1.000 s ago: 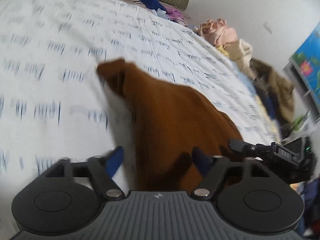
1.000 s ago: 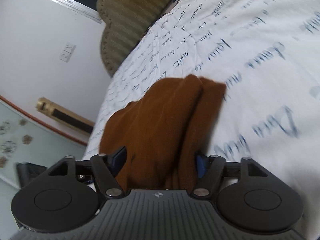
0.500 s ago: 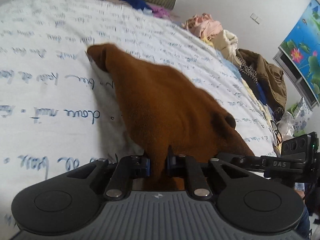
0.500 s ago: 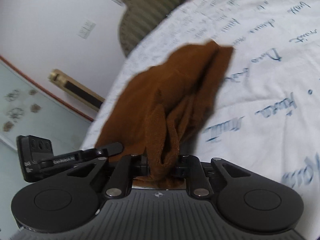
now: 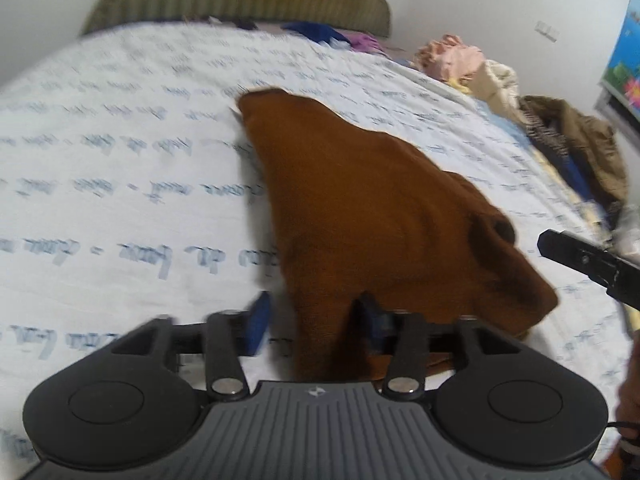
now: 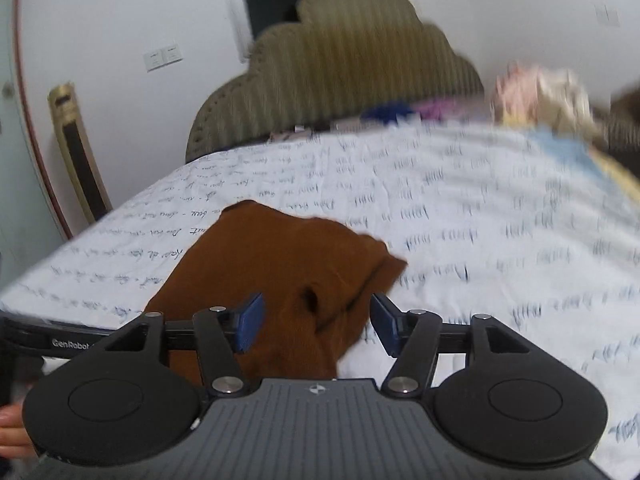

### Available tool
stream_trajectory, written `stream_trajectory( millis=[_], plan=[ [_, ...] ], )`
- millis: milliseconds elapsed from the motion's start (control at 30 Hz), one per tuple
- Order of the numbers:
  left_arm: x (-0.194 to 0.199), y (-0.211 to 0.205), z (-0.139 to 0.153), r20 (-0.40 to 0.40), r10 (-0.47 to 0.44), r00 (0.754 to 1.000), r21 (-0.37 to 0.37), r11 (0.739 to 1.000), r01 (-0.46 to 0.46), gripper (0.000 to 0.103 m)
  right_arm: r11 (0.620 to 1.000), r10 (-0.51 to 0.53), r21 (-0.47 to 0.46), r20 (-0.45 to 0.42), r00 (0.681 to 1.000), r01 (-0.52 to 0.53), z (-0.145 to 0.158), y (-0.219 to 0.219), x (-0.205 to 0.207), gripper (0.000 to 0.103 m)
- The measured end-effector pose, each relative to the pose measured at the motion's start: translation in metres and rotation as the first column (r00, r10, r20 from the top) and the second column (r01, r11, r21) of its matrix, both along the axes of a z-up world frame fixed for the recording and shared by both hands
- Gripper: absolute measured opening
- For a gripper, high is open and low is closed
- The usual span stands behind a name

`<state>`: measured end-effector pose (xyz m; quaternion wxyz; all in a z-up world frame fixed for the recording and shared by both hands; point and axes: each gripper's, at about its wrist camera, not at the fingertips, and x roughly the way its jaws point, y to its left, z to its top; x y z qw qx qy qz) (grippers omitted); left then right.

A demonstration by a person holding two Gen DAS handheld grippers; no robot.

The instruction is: Fold small clothes

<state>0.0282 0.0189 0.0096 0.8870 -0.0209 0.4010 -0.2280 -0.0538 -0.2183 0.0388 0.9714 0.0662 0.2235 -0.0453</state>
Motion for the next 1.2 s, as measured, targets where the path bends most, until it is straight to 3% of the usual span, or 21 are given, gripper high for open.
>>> stream_trajectory(
  millis=[33,167,267,333,500,733,1200],
  plan=[
    [-0.002,-0.001,0.002,0.026,0.022,0.999,0.03,0.999,-0.023,0.069,1.0,0.011,-0.028,-0.004,1.0,-0.011,-0.004,0.008,0.003,0.064],
    [-0.008,-0.002,0.004,0.102,0.07,0.992,0.135,0.987,-0.084,0.074,0.999,-0.024,-0.037,-0.065,0.998,0.022,-0.025,0.026,0.027,0.075],
    [-0.004,0.002,0.003,0.117,0.089,0.989,0.142,0.984,-0.105,0.078,0.994,-0.1,-0.064,-0.104,0.99,0.094,-0.04,0.029,0.038,0.077],
    [-0.004,0.003,0.001,0.136,0.097,0.986,0.155,0.981,-0.118,0.079,0.993,-0.115,-0.039,-0.109,0.987,0.112,-0.047,0.024,0.033,0.091],
    [-0.004,0.0,-0.004,0.145,0.104,0.984,0.179,0.975,-0.13,0.082,0.994,-0.112,-0.025,-0.121,0.986,0.11,-0.065,0.021,0.032,0.102],
    [-0.006,-0.003,-0.01,0.161,0.12,0.98,0.194,0.969,-0.151,0.087,0.993,-0.11,0.033,-0.116,0.987,0.114,-0.07,0.015,0.03,0.103],
    [-0.013,-0.005,-0.022,0.208,0.133,0.969,0.197,0.965,-0.174,0.092,0.992,-0.113,0.037,-0.114,0.987,0.118,-0.071,0.016,0.03,0.103]
  ],
)
